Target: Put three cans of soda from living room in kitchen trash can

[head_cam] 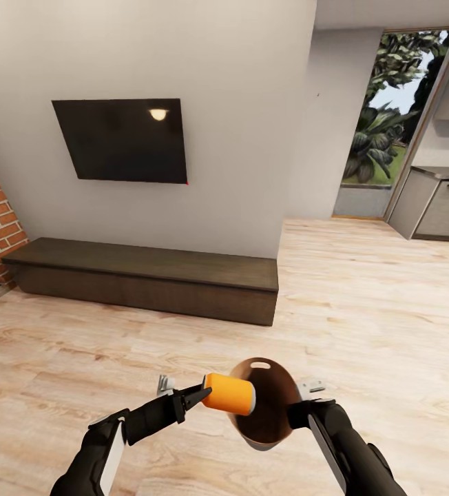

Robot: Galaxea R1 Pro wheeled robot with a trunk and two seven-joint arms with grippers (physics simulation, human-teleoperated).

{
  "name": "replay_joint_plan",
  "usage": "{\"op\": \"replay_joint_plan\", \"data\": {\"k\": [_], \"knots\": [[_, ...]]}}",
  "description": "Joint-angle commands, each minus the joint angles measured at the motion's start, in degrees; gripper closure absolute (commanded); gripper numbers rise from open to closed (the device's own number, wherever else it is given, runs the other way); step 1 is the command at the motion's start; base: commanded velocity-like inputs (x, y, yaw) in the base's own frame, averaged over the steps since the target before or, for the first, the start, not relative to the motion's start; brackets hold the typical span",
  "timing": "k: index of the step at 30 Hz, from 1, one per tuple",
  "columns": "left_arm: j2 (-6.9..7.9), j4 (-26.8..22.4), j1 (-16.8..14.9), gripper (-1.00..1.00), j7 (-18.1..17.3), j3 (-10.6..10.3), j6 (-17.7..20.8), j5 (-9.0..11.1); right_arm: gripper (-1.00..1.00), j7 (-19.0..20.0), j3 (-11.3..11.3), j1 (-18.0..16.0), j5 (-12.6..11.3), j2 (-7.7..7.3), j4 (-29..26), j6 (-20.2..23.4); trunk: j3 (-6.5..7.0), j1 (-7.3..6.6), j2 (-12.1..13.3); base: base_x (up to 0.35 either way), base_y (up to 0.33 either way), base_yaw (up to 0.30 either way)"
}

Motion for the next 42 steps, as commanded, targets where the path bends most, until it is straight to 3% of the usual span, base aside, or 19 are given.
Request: {"op": "replay_joint_plan", "data": {"k": [1, 4, 8, 13, 16, 30, 38, 42], "knots": [[0.00, 0.03, 0.00, 1.00, 0.00, 0.00, -0.07, -0.04, 1.00, 0.00, 0.02, -0.03, -0.48, 0.12, -0.03, -0.02, 0.01, 0.00, 0.00, 0.000, 0.000, 0.000], [0.00, 0.05, 0.00, 1.00, 1.81, 0.02, -0.07, -0.05, 1.00, 0.00, 0.02, -0.03, -0.45, 0.57, -0.03, -0.02, 0.01, 0.00, 0.00, 0.000, 0.000, 0.000], [-0.52, 0.05, 0.00, 1.00, 9.16, 0.06, -0.19, 0.07, 1.00, -0.26, 0.02, -0.03, -0.43, 0.82, -0.03, -0.02, 0.01, 0.00, 0.00, 0.000, 0.000, 0.000], [-1.36, 0.11, 0.00, 1.00, 13.80, 0.05, -0.30, 0.12, 1.00, -2.34, 0.06, -0.03, -0.47, 0.99, -0.05, -0.02, 0.01, 0.00, 0.00, 0.000, 0.000, 0.000], [-1.64, 0.13, 0.00, 1.00, 14.69, -0.28, -0.34, 0.13, 1.00, -3.09, 0.09, -0.03, -0.48, 1.38, -0.06, -0.02, 0.01, 0.00, 0.00, 0.000, 0.000, 0.000], [-2.29, 0.15, 0.00, 1.00, 21.04, -5.93, -0.42, 0.13, 1.00, -4.01, 0.11, -0.03, -0.49, 2.05, -0.12, 0.06, 0.01, 0.00, 0.00, 0.000, 0.000, 0.000], [-2.44, 0.15, 0.00, 1.00, 22.29, -6.83, -0.43, 0.08, 1.00, -4.09, 0.11, -0.03, -0.49, 2.68, -0.12, 0.07, 0.01, 0.00, 0.00, 0.000, 0.000, 0.000], [-2.44, 0.15, 0.00, 1.00, 26.01, -7.23, -0.44, 0.11, 1.00, -4.12, 0.15, -0.03, -0.47, 3.22, -0.12, 0.07, 0.01, 0.00, 0.00, 0.000, 0.000, 0.000]]}}
